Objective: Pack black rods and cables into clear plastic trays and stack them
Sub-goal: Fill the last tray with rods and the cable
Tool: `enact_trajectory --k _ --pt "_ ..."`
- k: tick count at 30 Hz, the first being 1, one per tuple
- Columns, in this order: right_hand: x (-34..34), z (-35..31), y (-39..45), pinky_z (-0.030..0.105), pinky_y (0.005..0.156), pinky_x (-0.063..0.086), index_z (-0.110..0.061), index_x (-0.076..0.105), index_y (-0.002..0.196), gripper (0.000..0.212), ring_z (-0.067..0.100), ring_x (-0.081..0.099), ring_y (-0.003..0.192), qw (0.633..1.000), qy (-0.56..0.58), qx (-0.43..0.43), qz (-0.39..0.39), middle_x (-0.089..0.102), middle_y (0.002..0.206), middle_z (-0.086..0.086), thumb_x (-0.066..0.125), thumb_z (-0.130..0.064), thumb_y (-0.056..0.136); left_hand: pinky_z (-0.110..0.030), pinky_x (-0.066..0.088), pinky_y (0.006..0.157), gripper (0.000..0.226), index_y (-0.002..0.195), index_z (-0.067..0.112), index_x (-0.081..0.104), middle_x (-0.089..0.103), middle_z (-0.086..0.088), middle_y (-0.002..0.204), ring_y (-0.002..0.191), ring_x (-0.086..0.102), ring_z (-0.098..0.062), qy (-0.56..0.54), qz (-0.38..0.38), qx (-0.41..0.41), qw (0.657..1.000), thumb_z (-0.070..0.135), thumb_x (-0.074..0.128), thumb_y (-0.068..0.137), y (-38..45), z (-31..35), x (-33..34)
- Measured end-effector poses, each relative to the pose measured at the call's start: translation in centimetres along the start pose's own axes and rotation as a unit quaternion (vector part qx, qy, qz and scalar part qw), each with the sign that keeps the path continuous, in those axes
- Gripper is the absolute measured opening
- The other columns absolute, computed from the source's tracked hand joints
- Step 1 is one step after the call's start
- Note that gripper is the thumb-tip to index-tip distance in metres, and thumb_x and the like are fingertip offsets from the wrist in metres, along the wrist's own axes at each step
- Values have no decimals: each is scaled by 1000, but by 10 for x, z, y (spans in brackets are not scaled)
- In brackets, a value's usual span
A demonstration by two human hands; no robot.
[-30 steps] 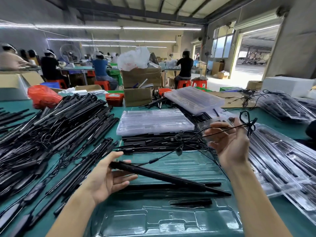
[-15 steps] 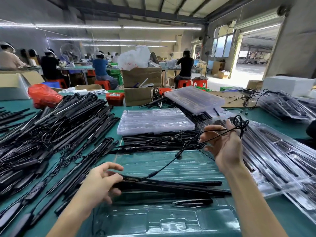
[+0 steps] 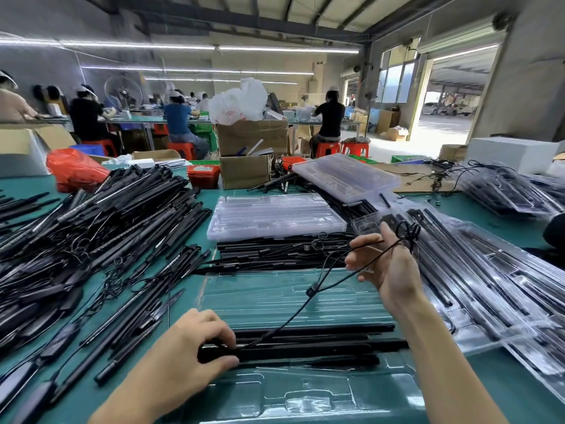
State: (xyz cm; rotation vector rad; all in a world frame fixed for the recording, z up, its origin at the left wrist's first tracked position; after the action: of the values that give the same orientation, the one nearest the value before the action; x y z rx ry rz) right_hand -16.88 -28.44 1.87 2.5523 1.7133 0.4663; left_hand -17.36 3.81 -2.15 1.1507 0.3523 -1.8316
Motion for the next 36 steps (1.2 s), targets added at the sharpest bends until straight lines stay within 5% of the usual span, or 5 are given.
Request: enact_trajectory --k 11,15,21,31,36 --pt "-5 11 -2 28 48 41 -14 72 76 59 28 64 62 1000 5 23 3 69 73 17 37 -55 100 -25 44 88 27 86 40 59 53 20 99 97 52 -5 -10 -30 43 999 16 70 92 6 -1 17" --pt "-6 16 -1 27 46 42 -12 71 78 60 27 64 61 1000 14 26 -1 69 72 16 36 -54 101 -19 35 94 22 98 52 52 47 21 96 102 44 2 36 -47 44 997 35 66 94 5 2 23" --pt "-9 29 2 27 46 41 -11 69 81 59 27 63 61 999 12 47 0 68 72 16 34 -52 103 -13 20 98 26 97 50 56 51 18 98 108 41 2 29 -43 24 998 25 64 96 7 3 28" --pt "-15 60 5 29 56 44 -7 69 88 64 22 62 62 991 -85 100 17 72 77 16 32 -56 103 -21 21 103 44 106 55 54 51 21 108 109 47 2 -19 -35 23 999 16 70 91 5 -3 29" --pt "-17 65 5 25 50 44 -7 70 84 63 19 61 58 991 -89 96 31 72 73 14 34 -54 104 -21 24 99 22 98 53 65 52 19 104 103 47 -2 -32 -34 38 998 37 72 85 2 3 27"
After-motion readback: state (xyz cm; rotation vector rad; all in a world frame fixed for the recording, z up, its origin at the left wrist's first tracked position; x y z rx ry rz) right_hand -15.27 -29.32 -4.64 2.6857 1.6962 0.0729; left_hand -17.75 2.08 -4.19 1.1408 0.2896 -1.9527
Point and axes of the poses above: each hand's wrist, its own y-axis towards the middle knuckle, its own x-axis out of the palm, z = x × y, the point moved 7 cm from there along y, towards the middle knuckle
